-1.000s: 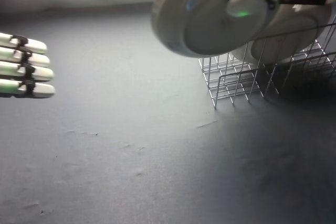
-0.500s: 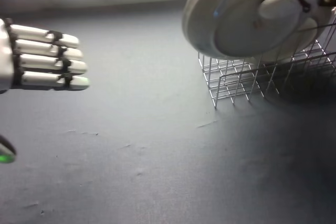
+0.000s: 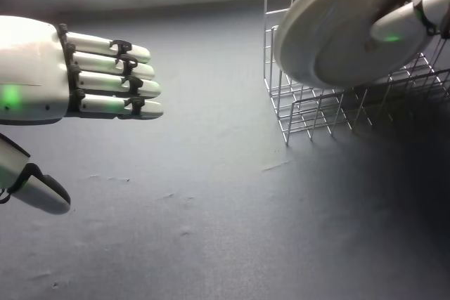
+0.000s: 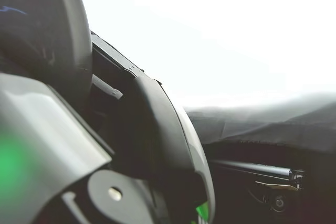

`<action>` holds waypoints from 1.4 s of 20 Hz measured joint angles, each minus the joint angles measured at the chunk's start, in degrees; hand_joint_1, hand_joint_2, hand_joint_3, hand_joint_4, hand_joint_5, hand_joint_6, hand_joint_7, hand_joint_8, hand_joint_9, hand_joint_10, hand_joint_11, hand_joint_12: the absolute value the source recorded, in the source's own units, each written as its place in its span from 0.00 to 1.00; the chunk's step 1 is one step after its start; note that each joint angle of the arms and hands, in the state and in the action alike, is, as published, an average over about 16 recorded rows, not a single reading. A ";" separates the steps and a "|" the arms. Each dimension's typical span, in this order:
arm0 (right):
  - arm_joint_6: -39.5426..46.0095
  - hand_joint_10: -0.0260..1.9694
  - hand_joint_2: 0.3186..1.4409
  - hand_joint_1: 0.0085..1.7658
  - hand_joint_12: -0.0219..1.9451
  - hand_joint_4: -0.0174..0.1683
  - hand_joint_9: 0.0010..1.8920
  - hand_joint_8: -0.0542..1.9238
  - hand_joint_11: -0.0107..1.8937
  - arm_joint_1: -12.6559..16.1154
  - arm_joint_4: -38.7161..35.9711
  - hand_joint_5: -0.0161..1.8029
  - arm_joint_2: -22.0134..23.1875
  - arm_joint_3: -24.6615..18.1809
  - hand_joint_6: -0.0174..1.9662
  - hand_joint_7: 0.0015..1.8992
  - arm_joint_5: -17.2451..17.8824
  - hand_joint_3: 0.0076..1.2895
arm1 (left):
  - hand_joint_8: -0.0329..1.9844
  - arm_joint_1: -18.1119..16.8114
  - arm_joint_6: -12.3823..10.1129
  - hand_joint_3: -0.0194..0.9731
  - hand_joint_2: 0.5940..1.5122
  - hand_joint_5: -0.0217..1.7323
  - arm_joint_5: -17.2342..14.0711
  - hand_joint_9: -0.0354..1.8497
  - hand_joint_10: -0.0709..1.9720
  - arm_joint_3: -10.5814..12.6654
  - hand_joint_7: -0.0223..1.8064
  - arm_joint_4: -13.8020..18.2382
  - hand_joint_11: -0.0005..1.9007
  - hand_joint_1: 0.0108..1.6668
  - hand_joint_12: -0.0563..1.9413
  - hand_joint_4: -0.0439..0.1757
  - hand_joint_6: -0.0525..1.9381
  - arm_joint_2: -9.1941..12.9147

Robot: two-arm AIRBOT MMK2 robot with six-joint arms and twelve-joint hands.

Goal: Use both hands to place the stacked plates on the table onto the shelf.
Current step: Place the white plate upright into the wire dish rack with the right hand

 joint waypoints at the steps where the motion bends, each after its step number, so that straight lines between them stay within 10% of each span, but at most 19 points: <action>1: -0.01 0.56 0.59 0.77 0.58 0.07 0.48 0.43 0.35 -0.52 -0.61 0.55 0.05 0.18 0.46 0.56 0.48 0.00 | 0.02 -0.01 -0.15 0.03 0.45 0.02 0.12 0.03 0.04 0.17 0.02 -0.07 0.01 0.00 0.03 0.22 0.03 -0.31; 14: 0.12 0.56 0.59 0.77 0.58 0.07 0.48 0.44 0.35 -6.46 -9.74 0.55 0.12 2.09 0.46 0.56 6.36 0.01 | 0.02 0.03 -2.42 0.03 0.45 0.02 -0.43 0.03 0.04 2.25 0.02 -0.98 0.01 0.01 0.03 0.22 0.03 -2.17; 28: -0.21 0.11 0.66 0.69 0.54 0.07 0.44 0.16 0.24 -9.91 -14.37 0.46 0.46 2.26 0.18 0.47 11.14 0.01 | 0.02 -1.86 -1.18 0.03 0.45 0.02 0.43 0.03 0.04 1.10 0.02 0.32 0.01 0.01 0.03 0.22 0.03 -2.15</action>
